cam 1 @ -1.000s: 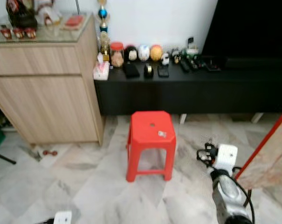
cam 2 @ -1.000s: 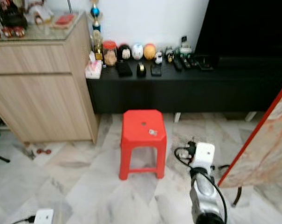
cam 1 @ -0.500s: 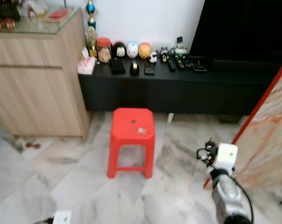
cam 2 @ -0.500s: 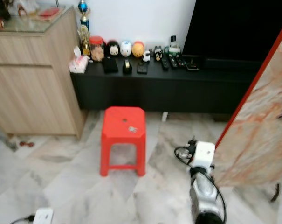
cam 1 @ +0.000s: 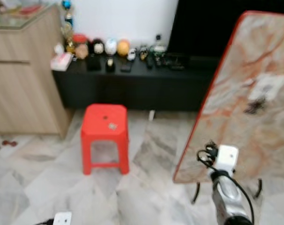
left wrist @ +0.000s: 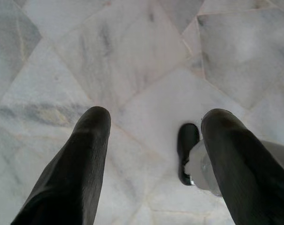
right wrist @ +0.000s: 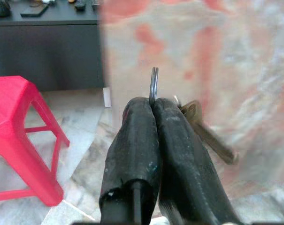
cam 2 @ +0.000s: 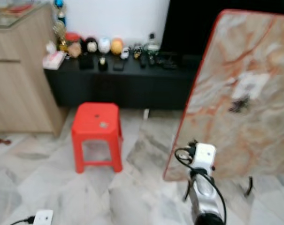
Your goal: Hang keys on a hook
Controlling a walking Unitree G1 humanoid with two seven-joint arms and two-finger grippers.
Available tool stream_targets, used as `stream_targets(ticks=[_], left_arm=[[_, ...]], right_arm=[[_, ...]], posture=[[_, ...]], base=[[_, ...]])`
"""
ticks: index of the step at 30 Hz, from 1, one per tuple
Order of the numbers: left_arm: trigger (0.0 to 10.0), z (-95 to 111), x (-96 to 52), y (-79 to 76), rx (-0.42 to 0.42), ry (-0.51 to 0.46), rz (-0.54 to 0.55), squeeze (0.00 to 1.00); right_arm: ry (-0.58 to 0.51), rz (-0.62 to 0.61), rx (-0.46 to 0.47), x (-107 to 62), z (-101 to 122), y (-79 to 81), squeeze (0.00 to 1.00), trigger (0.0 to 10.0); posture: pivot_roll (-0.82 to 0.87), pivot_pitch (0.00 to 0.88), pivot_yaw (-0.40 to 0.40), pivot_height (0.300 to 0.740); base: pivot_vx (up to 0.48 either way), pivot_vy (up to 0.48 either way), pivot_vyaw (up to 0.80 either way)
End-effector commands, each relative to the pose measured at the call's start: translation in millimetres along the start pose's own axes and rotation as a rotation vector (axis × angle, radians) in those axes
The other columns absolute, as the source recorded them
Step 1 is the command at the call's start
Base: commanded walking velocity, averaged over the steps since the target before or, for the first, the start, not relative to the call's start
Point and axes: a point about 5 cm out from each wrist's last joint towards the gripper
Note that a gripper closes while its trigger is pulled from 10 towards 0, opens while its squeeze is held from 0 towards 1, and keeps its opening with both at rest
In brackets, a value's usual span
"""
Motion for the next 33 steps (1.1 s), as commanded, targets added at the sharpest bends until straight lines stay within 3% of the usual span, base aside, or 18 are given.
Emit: stream_targets(ticks=[1, 16, 33], left_arm=[[10.0, -3.1, -0.6, -6.7, 0.006, 0.013, -0.019, 0.0], [10.0, 1.5, 0.8, -14.2, 0.001, 0.004, -0.029, 0.0], [10.0, -4.2, -1.3, -5.5, -0.043, 0.005, -0.028, 0.0]], right_arm=[[-0.019, -0.03, -0.006, 0.4, 5.2, -10.3, 0.0, 10.0], [-0.027, -0.034, -0.01, 1.6, 8.2, -12.5, 0.0, 10.0], [-0.031, -0.036, -0.009, 2.7, 9.1, -11.0, 0.0, 10.0]], posture=[[0.14, 0.0, -0.058, 0.74], [0.14, 0.0, -0.062, 0.74], [0.13, 0.0, -0.056, 0.74]], base=[[0.0, -0.469, 0.0], [0.0, -0.465, 0.0], [0.0, 0.0, 0.0]])
Point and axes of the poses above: a point about 5 cm out from each wrist's last joint towards the gripper, its own x axis pointing out of the wrist towards the gripper, its own z axis along the axis of the wrist's last joint, y = z × x, and after that the axes turned 3 degrees about x, right-handed
